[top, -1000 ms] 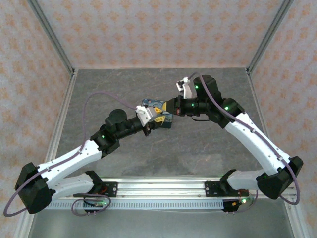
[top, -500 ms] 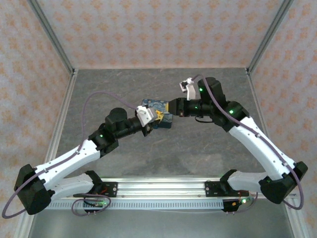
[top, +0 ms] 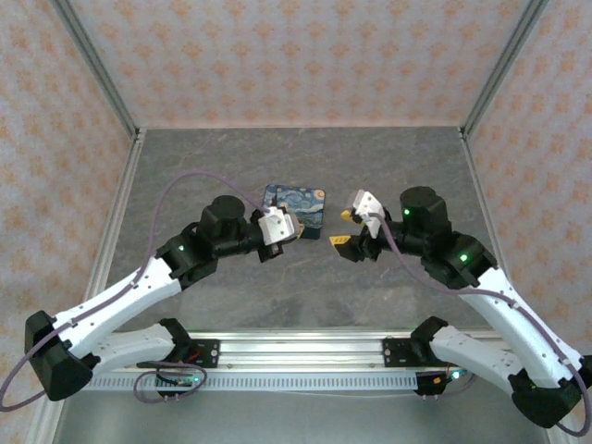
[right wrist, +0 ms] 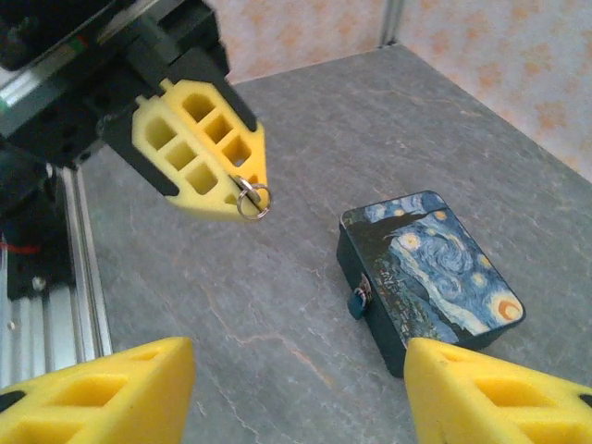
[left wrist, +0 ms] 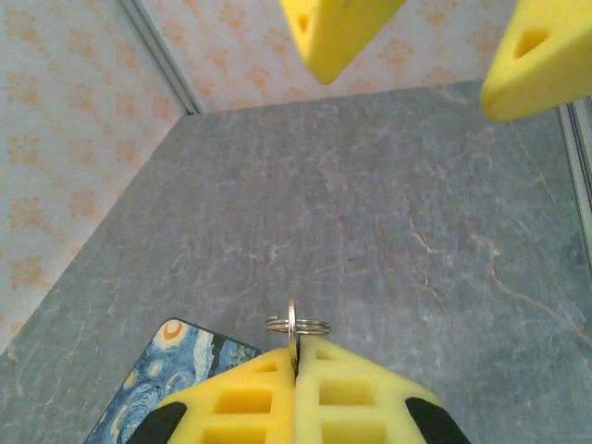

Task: Unlock the padlock with the key

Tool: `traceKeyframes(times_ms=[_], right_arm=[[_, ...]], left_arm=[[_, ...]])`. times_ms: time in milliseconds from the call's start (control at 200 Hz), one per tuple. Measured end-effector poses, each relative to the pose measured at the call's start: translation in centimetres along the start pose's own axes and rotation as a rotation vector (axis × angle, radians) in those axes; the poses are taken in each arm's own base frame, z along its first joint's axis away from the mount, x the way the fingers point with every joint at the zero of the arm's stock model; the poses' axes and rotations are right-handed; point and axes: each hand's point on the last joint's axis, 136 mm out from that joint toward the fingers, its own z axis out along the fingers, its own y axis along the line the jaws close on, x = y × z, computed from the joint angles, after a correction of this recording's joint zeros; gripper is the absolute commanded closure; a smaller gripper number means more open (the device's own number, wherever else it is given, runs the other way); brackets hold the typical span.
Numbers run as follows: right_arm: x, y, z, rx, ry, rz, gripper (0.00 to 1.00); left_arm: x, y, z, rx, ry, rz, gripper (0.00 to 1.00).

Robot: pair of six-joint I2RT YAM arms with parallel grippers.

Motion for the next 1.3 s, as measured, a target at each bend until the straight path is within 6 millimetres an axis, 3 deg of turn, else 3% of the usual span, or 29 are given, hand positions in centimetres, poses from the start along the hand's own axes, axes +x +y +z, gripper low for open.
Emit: traceKeyframes(times_ms=[325,585,1301], right_arm=[[1.2,1.7,4.0,-0.144,0.066,-0.166,0.51],[0.3,1.9,4.9,-0.151,0.031,-0.212,0.57],[1.2,2.2,6.6,-0.203,0.056,-0.199,0.79]], left_arm=[[1.8,-1.2,1.0,0.054,0.075,0.036,1.0],[1.8,-1.2,1.0,0.055,0.075,0.048,1.0],[1.8,-1.2,1.0,0.056,0.077,0.048,1.0]])
